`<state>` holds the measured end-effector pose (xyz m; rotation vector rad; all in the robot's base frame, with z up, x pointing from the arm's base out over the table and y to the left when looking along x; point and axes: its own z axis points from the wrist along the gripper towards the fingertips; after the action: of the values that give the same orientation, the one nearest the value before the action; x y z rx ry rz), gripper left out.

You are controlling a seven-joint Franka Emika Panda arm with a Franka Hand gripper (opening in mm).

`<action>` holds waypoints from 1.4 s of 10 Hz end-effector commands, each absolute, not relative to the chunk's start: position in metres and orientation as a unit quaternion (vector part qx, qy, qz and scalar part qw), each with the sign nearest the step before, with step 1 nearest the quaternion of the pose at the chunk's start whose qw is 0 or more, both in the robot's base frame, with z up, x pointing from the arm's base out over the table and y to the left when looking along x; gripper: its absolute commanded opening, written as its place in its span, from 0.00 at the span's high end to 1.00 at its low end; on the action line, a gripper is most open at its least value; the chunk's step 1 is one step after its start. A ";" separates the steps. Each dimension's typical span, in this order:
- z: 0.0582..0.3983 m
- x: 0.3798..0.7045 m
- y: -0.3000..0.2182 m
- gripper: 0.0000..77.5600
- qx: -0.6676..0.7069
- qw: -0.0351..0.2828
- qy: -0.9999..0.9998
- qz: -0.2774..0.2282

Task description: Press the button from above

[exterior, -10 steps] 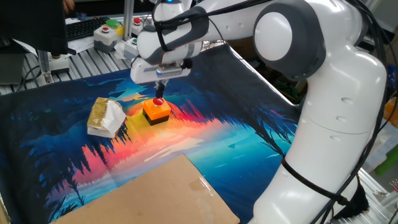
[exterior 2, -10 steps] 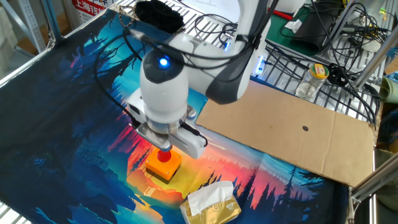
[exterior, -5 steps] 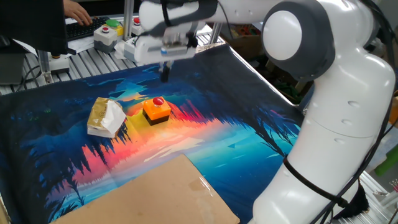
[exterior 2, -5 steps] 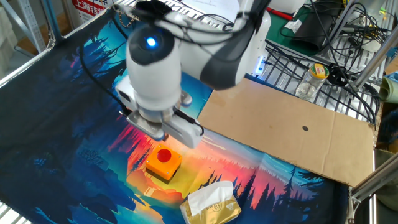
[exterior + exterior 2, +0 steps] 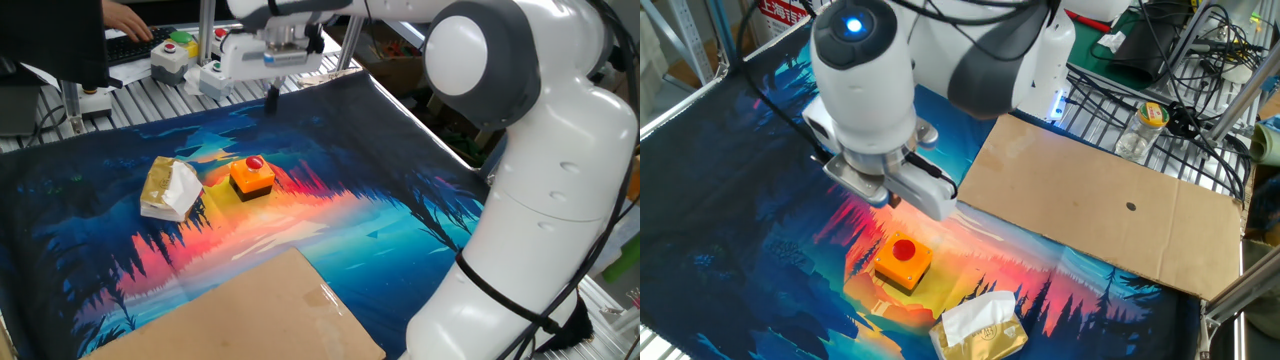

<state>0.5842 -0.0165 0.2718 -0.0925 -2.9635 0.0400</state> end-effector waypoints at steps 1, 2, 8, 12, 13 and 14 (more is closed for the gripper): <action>0.279 0.584 -0.016 1.00 -0.038 0.091 -0.995 0.017; 0.280 0.583 -0.015 1.00 -0.040 0.091 -0.995 0.018; 0.281 0.580 -0.013 1.00 -0.040 0.092 -0.995 0.018; 0.281 0.580 -0.013 1.00 -0.041 0.092 -0.995 0.018; 0.281 0.581 -0.013 1.00 -0.042 0.091 -0.995 0.019; 0.282 0.581 -0.013 1.00 -0.045 0.091 -0.995 0.019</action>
<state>0.5799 -0.0130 0.2800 -0.1212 -2.9524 0.0533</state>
